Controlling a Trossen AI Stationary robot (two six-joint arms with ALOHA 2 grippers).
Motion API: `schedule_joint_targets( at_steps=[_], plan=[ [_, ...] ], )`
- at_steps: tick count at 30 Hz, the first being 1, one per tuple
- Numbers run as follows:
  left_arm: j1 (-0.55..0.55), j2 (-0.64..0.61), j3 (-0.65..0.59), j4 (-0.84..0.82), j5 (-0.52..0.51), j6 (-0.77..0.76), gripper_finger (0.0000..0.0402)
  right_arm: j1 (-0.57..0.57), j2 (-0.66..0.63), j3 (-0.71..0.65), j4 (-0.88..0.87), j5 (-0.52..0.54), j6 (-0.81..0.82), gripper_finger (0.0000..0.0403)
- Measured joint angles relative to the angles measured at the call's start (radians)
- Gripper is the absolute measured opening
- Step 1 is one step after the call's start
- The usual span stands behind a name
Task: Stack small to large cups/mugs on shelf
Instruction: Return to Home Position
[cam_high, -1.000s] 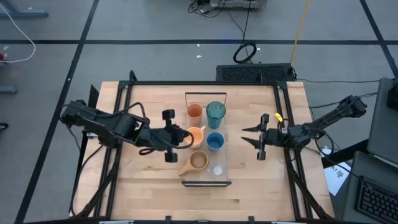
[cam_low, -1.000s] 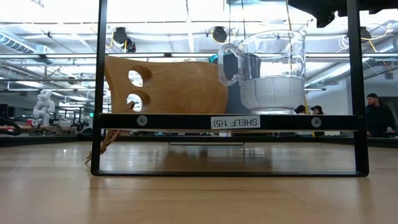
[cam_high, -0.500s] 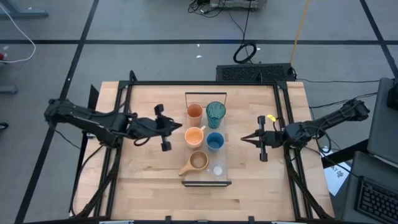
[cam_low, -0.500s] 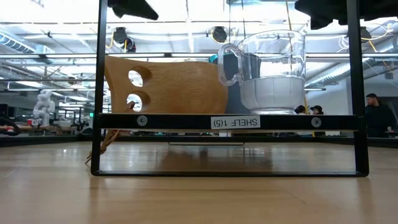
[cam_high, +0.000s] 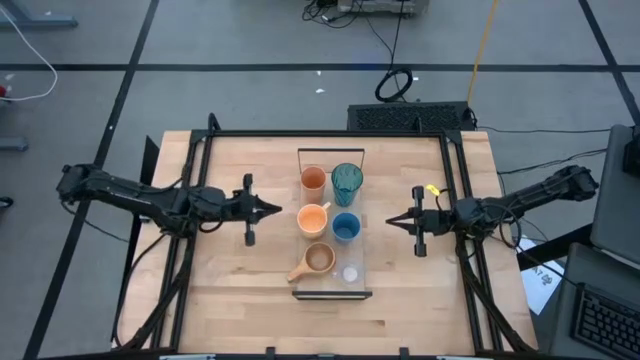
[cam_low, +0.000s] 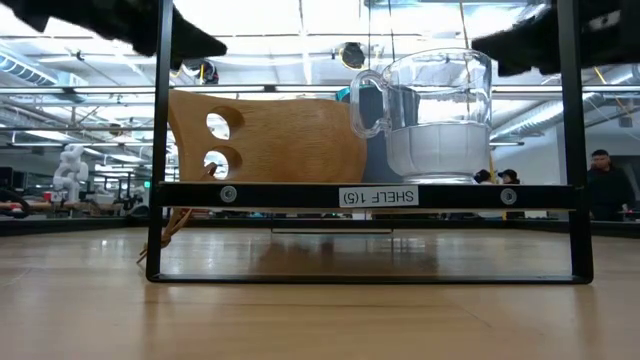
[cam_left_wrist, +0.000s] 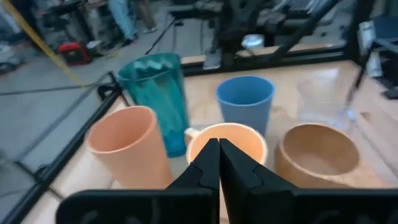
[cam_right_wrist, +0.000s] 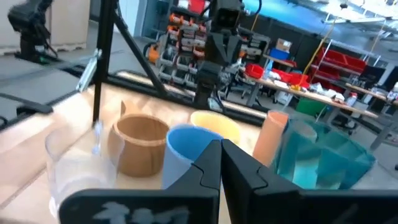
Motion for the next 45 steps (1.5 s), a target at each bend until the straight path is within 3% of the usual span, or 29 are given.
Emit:
schedule_joint_targets(
  at_steps=[14,27,35,45],
  plan=[
    [0.107,-0.097,-0.257,0.268,0.164,-0.016,0.0007,-0.029,-0.022,-0.093,0.056,-0.057,0.013,0.0000],
    [0.182,-0.101,-0.272,0.270,0.325,0.002,0.0003,-0.029,-0.041,-0.156,0.088,-0.076,0.018,0.0000],
    [0.201,-0.100,-0.296,0.286,0.351,-0.006,0.0003,-0.029,-0.120,-0.214,0.096,-0.076,0.015,0.0000],
    [0.201,-0.101,-0.448,0.510,0.343,-0.052,0.0002,-0.029,-0.191,-0.220,0.035,-0.076,0.000,0.0000]
  ],
)
